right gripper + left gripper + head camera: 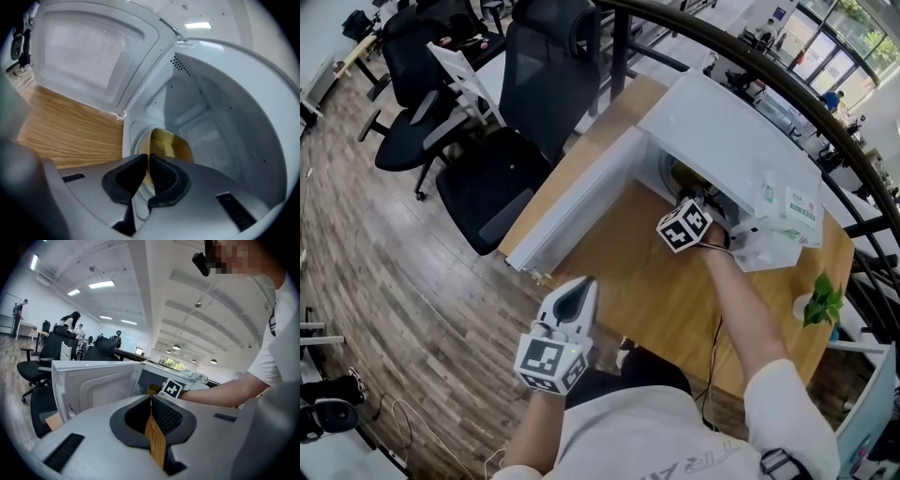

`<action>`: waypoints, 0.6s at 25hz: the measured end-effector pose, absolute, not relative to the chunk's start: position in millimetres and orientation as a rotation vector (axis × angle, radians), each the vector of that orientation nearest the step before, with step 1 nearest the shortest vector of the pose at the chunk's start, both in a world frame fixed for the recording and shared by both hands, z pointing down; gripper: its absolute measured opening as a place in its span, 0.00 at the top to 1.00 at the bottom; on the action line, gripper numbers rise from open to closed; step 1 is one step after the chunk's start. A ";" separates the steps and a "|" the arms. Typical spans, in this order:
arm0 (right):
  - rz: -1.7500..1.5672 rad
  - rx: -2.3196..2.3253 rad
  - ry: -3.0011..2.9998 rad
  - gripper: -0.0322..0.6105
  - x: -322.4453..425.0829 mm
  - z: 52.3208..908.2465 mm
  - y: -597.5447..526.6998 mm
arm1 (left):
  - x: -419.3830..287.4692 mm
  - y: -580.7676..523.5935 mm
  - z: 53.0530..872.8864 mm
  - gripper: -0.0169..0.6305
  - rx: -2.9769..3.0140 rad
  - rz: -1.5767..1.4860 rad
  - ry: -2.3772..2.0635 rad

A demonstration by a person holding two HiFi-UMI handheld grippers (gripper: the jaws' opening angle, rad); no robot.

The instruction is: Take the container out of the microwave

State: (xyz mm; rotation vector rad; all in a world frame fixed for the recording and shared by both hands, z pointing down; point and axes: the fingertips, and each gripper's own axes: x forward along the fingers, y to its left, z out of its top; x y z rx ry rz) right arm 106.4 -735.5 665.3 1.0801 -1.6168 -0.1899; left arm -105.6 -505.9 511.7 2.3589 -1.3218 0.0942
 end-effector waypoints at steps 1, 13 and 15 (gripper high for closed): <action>-0.189 1.082 -1.628 0.89 105.0 663.0 -732.5 | -106.4 -505.5 511.2 0.92 2.360 0.094 -1.321; -0.258 1.077 -1.743 0.89 75.1 614.2 -666.1 | -109.6 -502.1 501.8 0.92 2.407 0.085 -1.273; -0.256 1.063 -1.773 0.89 65.5 604.1 -648.8 | -111.5 -500.5 498.4 0.92 2.418 0.082 -1.265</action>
